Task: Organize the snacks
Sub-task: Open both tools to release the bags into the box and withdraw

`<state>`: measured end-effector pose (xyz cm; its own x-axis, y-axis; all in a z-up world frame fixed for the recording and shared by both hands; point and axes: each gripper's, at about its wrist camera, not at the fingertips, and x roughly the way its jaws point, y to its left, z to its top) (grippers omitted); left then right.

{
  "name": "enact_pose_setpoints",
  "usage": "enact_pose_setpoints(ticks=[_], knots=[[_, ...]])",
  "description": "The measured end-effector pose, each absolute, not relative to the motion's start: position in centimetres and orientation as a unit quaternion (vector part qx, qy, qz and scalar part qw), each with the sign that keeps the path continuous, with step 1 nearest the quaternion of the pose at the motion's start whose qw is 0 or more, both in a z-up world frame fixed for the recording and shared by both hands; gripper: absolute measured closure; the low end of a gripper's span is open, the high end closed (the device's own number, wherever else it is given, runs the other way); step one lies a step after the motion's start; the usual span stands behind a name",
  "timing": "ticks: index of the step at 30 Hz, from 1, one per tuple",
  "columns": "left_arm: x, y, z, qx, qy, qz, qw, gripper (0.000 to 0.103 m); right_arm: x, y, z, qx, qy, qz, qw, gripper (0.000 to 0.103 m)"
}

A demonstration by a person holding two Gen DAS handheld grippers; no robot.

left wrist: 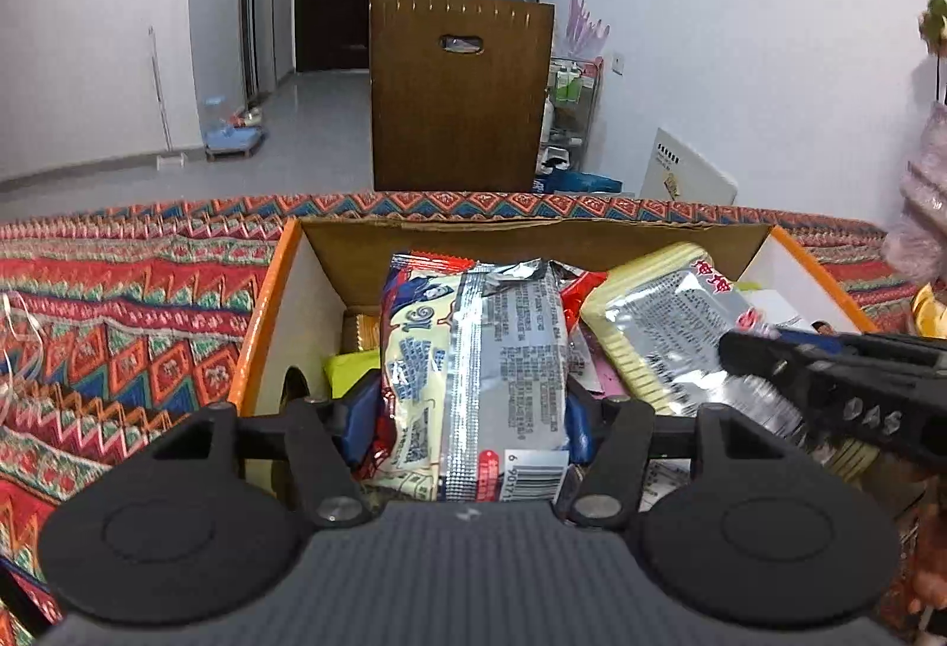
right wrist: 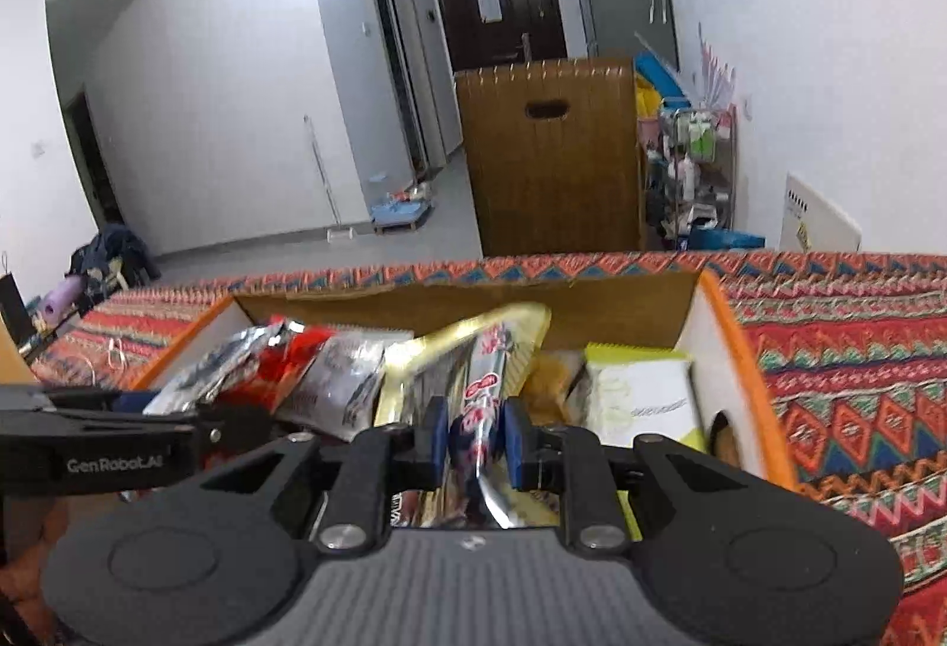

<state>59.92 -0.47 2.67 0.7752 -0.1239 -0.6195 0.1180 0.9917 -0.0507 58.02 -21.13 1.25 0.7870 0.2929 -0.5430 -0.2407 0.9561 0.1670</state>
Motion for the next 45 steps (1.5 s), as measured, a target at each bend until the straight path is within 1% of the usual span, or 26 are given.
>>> enact_pose_setpoints(ticks=[1, 3, 5, 7, 9, 10, 12, 13, 14, 15, 17, 20, 21, 22, 23, 26, 28, 35, 45], knots=[[59.9, -0.5, 2.7, -0.004, 0.328, -0.069, 0.942, 0.038, 58.1, -20.8, 1.2, 0.033, 0.294, 0.139, 0.945, 0.082], [59.8, -0.5, 2.8, -0.008, 0.331, -0.081, 0.940, 0.028, 58.0, -20.2, 1.4, 0.012, 0.290, 0.131, 0.948, 0.079], [59.7, -0.5, 2.9, -0.009, 0.333, -0.081, 0.939, 0.027, 57.8, -19.9, 1.4, 0.005, 0.295, 0.135, 0.946, 0.079], [59.6, -0.4, 2.9, -0.007, 0.333, -0.080, 0.940, 0.026, 57.9, -19.9, 1.6, 0.001, 0.298, 0.139, 0.945, 0.064], [59.5, -0.5, 3.0, -0.005, 0.330, -0.075, 0.941, 0.019, 57.7, -19.8, 1.7, -0.003, 0.294, 0.139, 0.946, 0.058], [59.4, -0.5, 3.2, -0.003, 0.327, -0.074, 0.942, 0.018, 57.6, -19.6, 1.8, -0.008, 0.293, 0.137, 0.946, 0.055], [59.1, -0.5, 3.6, 0.004, 0.320, -0.071, 0.945, 0.015, 57.2, -19.5, 2.0, -0.016, 0.287, 0.131, 0.949, 0.051], [58.8, -0.5, 3.8, 0.007, 0.317, -0.071, 0.946, 0.014, 57.1, -19.5, 2.3, -0.017, 0.284, 0.129, 0.950, 0.046], [58.5, -0.4, 4.1, 0.008, 0.313, -0.069, 0.947, 0.010, 56.9, -19.7, 2.6, -0.017, 0.282, 0.128, 0.951, 0.043], [58.2, -0.3, 4.4, 0.009, 0.306, -0.069, 0.949, 0.007, 56.7, -19.9, 3.0, -0.016, 0.278, 0.127, 0.952, 0.033], [57.5, -0.2, 5.1, 0.014, 0.291, -0.072, 0.954, 0.004, 56.2, -20.3, 3.6, -0.020, 0.267, 0.121, 0.956, 0.024], [56.3, -0.1, 6.1, 0.018, 0.268, -0.071, 0.961, 0.001, 55.4, -20.6, 4.6, -0.034, 0.250, 0.103, 0.962, 0.022], [55.9, -0.1, 6.4, 0.020, 0.262, -0.073, 0.962, 0.000, 55.0, -20.8, 4.9, -0.034, 0.242, 0.099, 0.965, 0.018], [55.5, -0.1, 6.7, 0.021, 0.255, -0.073, 0.964, 0.000, 54.5, -21.0, 5.3, -0.031, 0.233, 0.098, 0.967, 0.011], [55.0, -0.1, 7.0, 0.025, 0.247, -0.071, 0.966, 0.000, 54.0, -21.2, 5.7, -0.028, 0.225, 0.097, 0.969, 0.009], [53.9, -0.2, 7.8, 0.031, 0.232, -0.070, 0.970, 0.000, 52.8, -21.6, 6.8, -0.022, 0.212, 0.100, 0.972, 0.008], [53.2, -0.3, 8.1, 0.034, 0.228, -0.066, 0.971, 0.000, 52.2, -21.6, 7.2, -0.025, 0.211, 0.097, 0.972, 0.004], [49.5, -0.4, 10.2, 0.049, 0.204, -0.068, 0.975, 0.000, 49.2, -21.7, 8.9, -0.024, 0.198, 0.102, 0.975, 0.004], [41.8, -0.2, 12.4, 0.048, 0.180, -0.075, 0.980, 0.000, 42.2, -21.7, 11.3, -0.027, 0.176, 0.108, 0.978, 0.004]])
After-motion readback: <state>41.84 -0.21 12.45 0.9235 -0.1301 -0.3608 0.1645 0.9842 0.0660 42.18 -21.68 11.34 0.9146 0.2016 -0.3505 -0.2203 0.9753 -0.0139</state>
